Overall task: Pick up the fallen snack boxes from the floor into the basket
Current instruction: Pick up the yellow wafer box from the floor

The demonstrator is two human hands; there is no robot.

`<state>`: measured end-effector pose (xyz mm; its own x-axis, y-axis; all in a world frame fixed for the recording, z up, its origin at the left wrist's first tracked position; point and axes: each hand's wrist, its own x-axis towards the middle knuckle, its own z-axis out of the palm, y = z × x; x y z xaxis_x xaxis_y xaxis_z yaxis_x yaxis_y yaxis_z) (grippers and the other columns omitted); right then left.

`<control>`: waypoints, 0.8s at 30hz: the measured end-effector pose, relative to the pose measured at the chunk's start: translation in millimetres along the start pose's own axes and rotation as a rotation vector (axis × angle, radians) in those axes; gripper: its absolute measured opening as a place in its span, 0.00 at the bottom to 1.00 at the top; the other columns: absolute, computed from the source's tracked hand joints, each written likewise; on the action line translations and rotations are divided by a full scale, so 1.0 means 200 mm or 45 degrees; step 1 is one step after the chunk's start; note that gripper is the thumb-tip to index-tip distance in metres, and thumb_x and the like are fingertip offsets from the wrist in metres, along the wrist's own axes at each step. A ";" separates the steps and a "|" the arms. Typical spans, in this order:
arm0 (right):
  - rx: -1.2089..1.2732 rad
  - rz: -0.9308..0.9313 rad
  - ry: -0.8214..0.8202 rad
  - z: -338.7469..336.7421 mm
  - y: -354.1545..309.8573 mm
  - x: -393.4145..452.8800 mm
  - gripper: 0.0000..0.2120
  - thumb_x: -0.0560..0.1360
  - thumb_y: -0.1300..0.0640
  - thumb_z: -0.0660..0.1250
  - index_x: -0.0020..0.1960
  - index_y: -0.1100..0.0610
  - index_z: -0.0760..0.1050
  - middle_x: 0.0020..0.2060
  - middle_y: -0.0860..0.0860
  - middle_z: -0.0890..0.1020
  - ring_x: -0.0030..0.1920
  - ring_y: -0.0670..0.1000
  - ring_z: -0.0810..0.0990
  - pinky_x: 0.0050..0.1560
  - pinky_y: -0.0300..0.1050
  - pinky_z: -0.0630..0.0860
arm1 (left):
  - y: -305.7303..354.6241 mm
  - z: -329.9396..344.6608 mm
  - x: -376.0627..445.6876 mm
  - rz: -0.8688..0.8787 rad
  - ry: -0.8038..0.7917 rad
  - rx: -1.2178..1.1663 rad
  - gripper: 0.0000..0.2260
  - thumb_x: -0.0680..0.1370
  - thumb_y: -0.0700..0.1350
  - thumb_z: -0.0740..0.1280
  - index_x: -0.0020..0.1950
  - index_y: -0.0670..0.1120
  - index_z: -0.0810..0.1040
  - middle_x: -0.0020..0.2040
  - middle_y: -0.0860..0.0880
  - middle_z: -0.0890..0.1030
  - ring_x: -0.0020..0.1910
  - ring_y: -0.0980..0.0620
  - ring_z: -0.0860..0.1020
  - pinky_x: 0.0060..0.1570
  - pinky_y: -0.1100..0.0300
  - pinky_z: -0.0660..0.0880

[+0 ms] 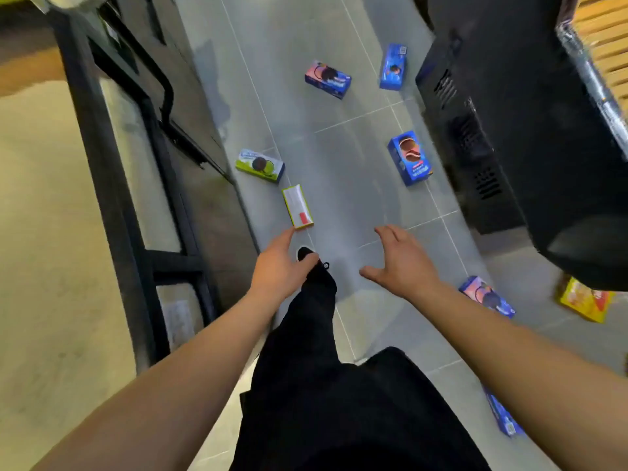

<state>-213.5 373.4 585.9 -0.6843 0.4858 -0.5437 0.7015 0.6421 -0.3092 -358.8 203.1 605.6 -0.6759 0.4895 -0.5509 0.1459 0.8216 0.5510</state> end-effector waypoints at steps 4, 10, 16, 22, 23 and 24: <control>0.042 -0.013 -0.100 -0.03 -0.09 0.41 0.41 0.70 0.41 0.72 0.76 0.57 0.61 0.72 0.55 0.67 0.72 0.58 0.66 0.71 0.51 0.65 | -0.03 -0.05 0.40 -0.140 -0.029 -0.028 0.31 0.75 0.53 0.68 0.75 0.48 0.62 0.73 0.46 0.68 0.71 0.46 0.66 0.67 0.57 0.63; 0.157 0.052 -0.208 0.08 -0.14 1.03 0.40 0.70 0.44 0.73 0.76 0.57 0.61 0.72 0.55 0.67 0.71 0.58 0.66 0.70 0.49 0.65 | -0.15 0.05 1.01 -0.294 -0.051 -0.083 0.32 0.75 0.55 0.69 0.75 0.49 0.63 0.72 0.46 0.69 0.71 0.46 0.68 0.69 0.54 0.64; 0.156 0.080 -0.350 0.52 -0.05 1.66 0.39 0.71 0.44 0.73 0.75 0.57 0.62 0.71 0.57 0.68 0.69 0.58 0.70 0.70 0.50 0.65 | -0.45 0.46 1.59 -0.523 -0.009 -0.255 0.28 0.73 0.55 0.70 0.70 0.48 0.69 0.67 0.48 0.74 0.65 0.48 0.73 0.65 0.53 0.69; 0.202 0.039 -0.455 1.32 0.12 2.34 0.38 0.70 0.46 0.73 0.74 0.57 0.63 0.70 0.56 0.69 0.69 0.57 0.70 0.69 0.49 0.67 | -1.01 1.05 2.20 -0.700 0.121 -0.398 0.29 0.70 0.58 0.71 0.68 0.48 0.71 0.62 0.50 0.76 0.59 0.51 0.76 0.62 0.51 0.72; 0.211 0.035 -0.474 1.45 0.15 2.42 0.36 0.71 0.46 0.72 0.74 0.56 0.64 0.69 0.56 0.70 0.69 0.56 0.70 0.68 0.48 0.66 | -1.11 1.14 2.27 -0.723 0.129 -0.405 0.29 0.71 0.59 0.71 0.68 0.48 0.71 0.63 0.50 0.76 0.59 0.51 0.77 0.62 0.52 0.72; 0.220 0.029 -0.499 1.58 0.17 2.50 0.35 0.71 0.47 0.72 0.73 0.57 0.65 0.69 0.56 0.71 0.69 0.55 0.70 0.68 0.46 0.65 | -1.20 1.23 2.34 -0.744 0.132 -0.413 0.29 0.71 0.59 0.71 0.68 0.48 0.70 0.63 0.50 0.76 0.59 0.51 0.77 0.62 0.52 0.72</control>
<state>-468.2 451.3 58.0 -0.5643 0.2149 -0.7971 0.7613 0.5088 -0.4018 -533.1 306.1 61.0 -0.6463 -0.0526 -0.7613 -0.4780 0.8056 0.3501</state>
